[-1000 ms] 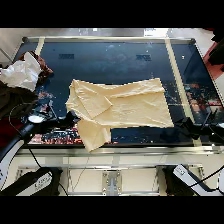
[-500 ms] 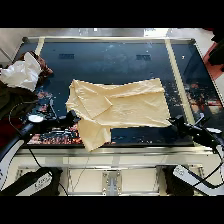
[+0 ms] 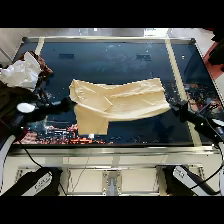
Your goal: Fold the shirts.
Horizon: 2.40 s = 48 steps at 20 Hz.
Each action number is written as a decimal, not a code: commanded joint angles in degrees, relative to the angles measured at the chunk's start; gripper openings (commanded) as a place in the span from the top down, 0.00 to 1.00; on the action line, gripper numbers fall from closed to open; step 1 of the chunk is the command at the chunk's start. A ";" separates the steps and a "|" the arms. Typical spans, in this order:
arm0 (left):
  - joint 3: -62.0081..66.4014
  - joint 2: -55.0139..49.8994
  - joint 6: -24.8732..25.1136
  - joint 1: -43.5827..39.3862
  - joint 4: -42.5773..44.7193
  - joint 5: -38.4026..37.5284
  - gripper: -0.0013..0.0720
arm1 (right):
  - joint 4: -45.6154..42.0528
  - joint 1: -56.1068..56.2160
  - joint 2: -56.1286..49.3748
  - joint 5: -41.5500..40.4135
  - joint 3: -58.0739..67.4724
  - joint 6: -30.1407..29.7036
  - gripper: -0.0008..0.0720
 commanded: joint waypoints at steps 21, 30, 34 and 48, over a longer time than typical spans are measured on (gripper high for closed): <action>45.62 -1.68 -10.97 2.34 32.33 -8.98 0.97 | -2.54 -17.84 18.12 13.40 41.35 5.97 0.94; 45.64 -29.64 -22.97 -4.92 46.88 8.11 0.97 | -48.37 23.91 -18.60 -31.41 35.06 22.99 0.94; 45.64 -34.45 -24.50 -4.94 46.66 13.35 0.97 | -47.17 23.91 -28.57 -33.62 41.81 22.27 0.94; 32.06 -33.59 -21.05 -6.43 45.66 -3.34 0.97 | -52.48 24.81 -28.44 -16.50 38.42 21.05 0.94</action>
